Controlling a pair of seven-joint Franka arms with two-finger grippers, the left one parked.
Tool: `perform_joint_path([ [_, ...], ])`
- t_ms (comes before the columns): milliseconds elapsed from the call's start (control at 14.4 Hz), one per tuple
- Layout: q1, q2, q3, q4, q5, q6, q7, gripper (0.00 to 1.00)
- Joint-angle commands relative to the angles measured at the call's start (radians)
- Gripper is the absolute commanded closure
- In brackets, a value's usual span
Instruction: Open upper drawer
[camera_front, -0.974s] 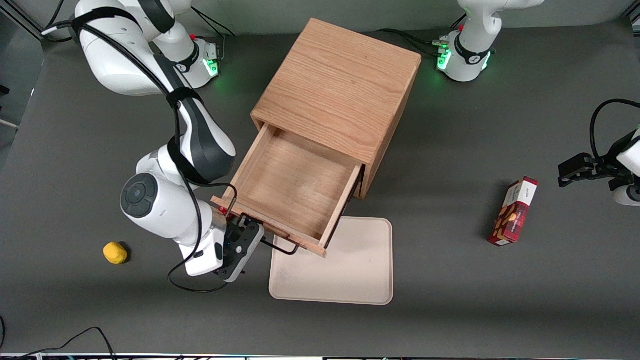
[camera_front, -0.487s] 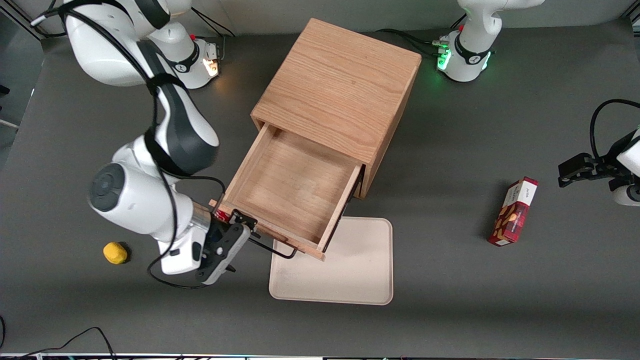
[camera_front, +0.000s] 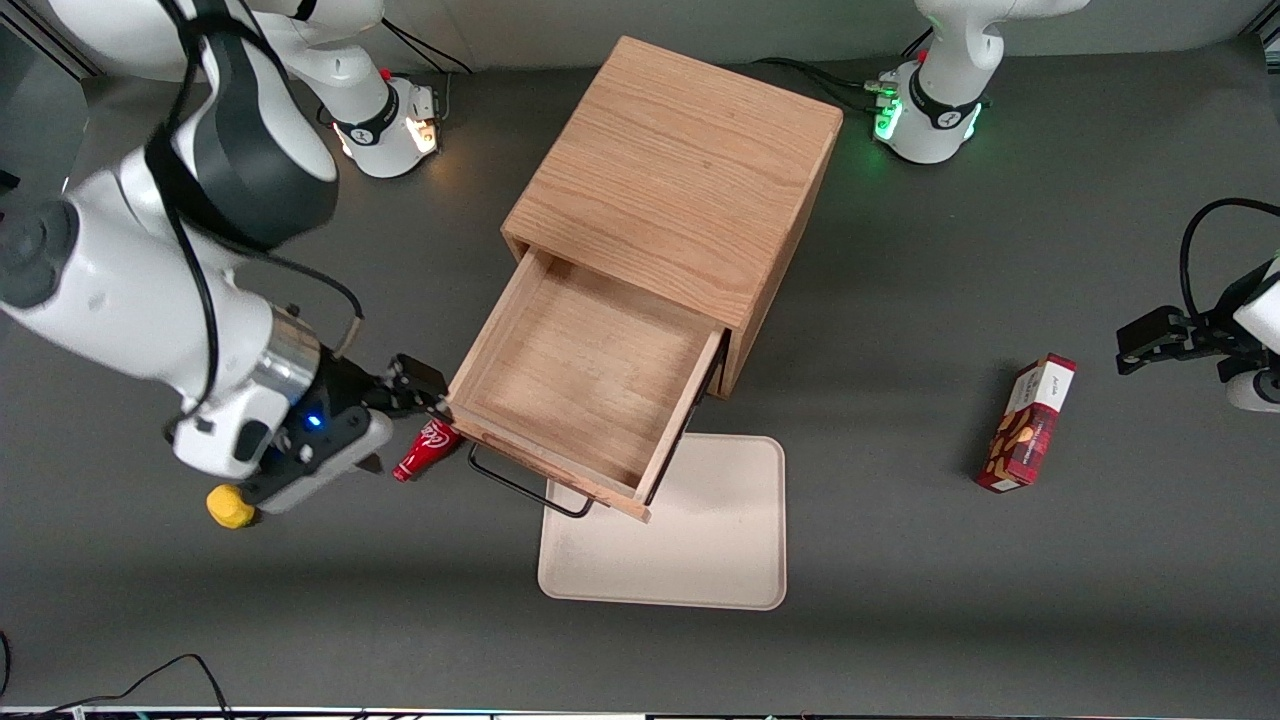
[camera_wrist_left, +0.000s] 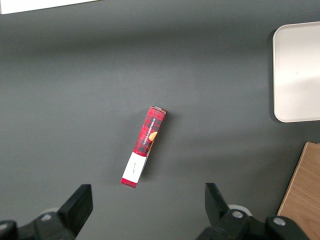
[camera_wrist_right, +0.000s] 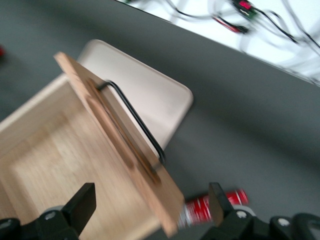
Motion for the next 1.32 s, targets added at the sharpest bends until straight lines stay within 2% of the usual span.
perform_joint_path([
  [0, -0.012, -0.259, -0.002, -0.320, -0.109, 0.020, 0.272, 0.00],
  [209, -0.064, -0.377, 0.000, -0.426, -0.187, -0.012, 0.332, 0.00],
  [348, -0.145, -0.419, 0.012, -0.443, -0.189, -0.040, 0.321, 0.00],
  [557, -0.219, -0.494, 0.012, -0.509, -0.189, -0.047, 0.319, 0.00],
  [904, -0.283, -0.494, -0.005, -0.492, -0.128, -0.046, 0.306, 0.00],
  [1252, -0.293, -0.489, -0.005, -0.490, -0.088, -0.049, 0.270, 0.00],
])
